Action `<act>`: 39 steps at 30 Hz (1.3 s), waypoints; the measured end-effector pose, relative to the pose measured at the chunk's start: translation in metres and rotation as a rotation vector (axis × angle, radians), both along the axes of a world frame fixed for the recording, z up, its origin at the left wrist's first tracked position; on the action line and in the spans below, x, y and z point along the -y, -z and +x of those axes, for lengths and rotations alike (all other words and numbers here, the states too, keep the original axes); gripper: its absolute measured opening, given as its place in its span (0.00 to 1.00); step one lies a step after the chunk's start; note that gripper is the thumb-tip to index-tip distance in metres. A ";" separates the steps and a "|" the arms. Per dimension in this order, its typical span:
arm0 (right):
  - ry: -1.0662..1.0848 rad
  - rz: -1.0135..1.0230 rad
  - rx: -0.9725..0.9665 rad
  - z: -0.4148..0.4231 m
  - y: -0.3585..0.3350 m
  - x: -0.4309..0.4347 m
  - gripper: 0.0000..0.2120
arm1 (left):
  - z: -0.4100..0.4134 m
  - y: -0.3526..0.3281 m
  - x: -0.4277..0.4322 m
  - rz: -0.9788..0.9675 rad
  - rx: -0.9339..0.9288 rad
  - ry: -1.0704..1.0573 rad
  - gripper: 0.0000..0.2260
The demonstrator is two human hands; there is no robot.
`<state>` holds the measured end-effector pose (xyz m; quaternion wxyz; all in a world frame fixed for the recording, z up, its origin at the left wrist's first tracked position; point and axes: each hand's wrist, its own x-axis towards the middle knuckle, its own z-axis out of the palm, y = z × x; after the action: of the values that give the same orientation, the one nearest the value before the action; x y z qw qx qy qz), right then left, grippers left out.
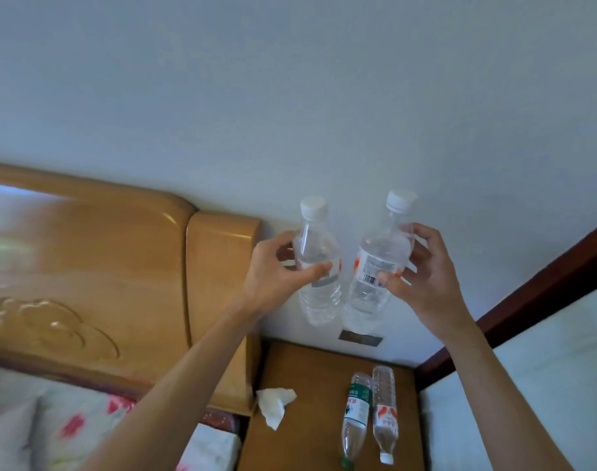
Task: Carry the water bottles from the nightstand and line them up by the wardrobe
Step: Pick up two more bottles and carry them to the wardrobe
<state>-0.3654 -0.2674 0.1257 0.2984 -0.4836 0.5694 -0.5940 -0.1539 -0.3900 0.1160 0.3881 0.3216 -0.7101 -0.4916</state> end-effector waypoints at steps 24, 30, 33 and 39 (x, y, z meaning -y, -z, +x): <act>-0.852 -0.111 0.120 0.133 -0.050 0.053 0.38 | 0.160 -0.083 -0.145 -0.147 0.041 -0.714 0.19; -1.065 -0.208 0.072 0.221 -0.074 0.041 0.35 | 0.224 -0.110 -0.210 -0.201 0.041 -0.917 0.18; -1.169 -0.220 0.098 0.265 -0.081 0.029 0.33 | 0.255 -0.118 -0.247 -0.216 0.058 -1.040 0.16; -1.313 -0.209 0.154 0.362 -0.092 -0.022 0.31 | 0.318 -0.116 -0.332 -0.234 0.059 -1.292 0.16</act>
<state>-0.0032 -0.2454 0.2177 0.5893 -0.7123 0.0734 -0.3741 0.1636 -0.0581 0.2317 0.6180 0.6524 -0.4332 -0.0702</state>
